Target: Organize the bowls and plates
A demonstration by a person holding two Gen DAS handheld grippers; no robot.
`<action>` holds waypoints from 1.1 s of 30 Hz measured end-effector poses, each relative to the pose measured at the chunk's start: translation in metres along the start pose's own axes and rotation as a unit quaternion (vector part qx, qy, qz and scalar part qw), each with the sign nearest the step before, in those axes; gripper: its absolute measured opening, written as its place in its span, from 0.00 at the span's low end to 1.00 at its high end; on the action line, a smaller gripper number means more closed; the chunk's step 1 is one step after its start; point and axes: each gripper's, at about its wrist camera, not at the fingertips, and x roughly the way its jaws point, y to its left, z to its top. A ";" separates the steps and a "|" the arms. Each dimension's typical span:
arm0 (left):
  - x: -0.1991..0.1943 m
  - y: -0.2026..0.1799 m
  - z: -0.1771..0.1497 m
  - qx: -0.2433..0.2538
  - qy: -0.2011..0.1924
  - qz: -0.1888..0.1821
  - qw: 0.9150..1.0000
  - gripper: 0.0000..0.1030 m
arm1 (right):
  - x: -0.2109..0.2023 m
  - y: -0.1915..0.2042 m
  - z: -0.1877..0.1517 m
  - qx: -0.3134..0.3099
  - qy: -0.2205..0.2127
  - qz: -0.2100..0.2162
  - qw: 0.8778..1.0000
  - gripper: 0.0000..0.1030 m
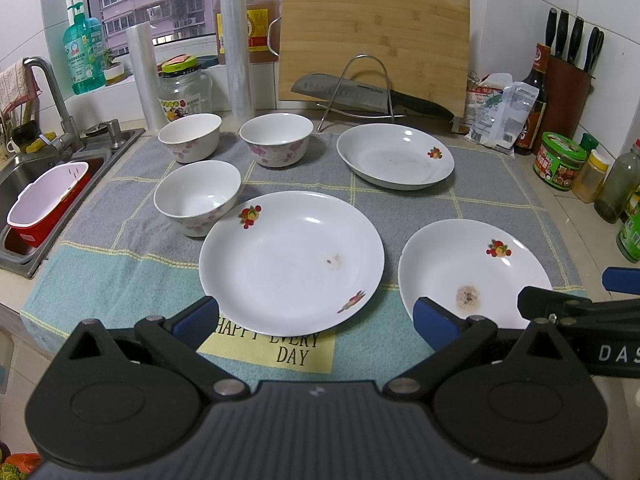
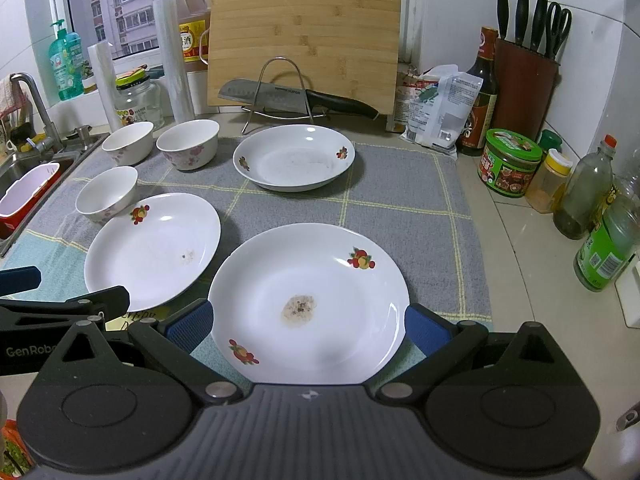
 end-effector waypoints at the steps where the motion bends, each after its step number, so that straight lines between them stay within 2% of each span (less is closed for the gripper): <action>1: 0.000 0.000 0.000 -0.001 0.000 0.000 1.000 0.99 | 0.000 0.000 0.000 0.000 0.000 0.000 1.000 1.00; 9: -0.001 -0.001 0.001 0.001 -0.002 -0.003 1.000 0.99 | -0.001 -0.001 0.001 -0.003 -0.004 0.003 1.000 1.00; 19: 0.006 -0.009 -0.008 0.028 -0.012 -0.022 0.999 0.99 | -0.001 -0.010 -0.003 -0.009 -0.020 0.030 0.999 1.00; 27: 0.016 -0.019 -0.027 0.063 -0.020 -0.065 0.996 0.99 | 0.006 -0.037 -0.007 0.002 -0.031 0.021 0.999 1.00; 33: 0.033 -0.037 -0.049 0.103 -0.006 -0.111 0.988 0.99 | 0.022 -0.066 -0.016 0.028 -0.021 0.017 0.999 1.00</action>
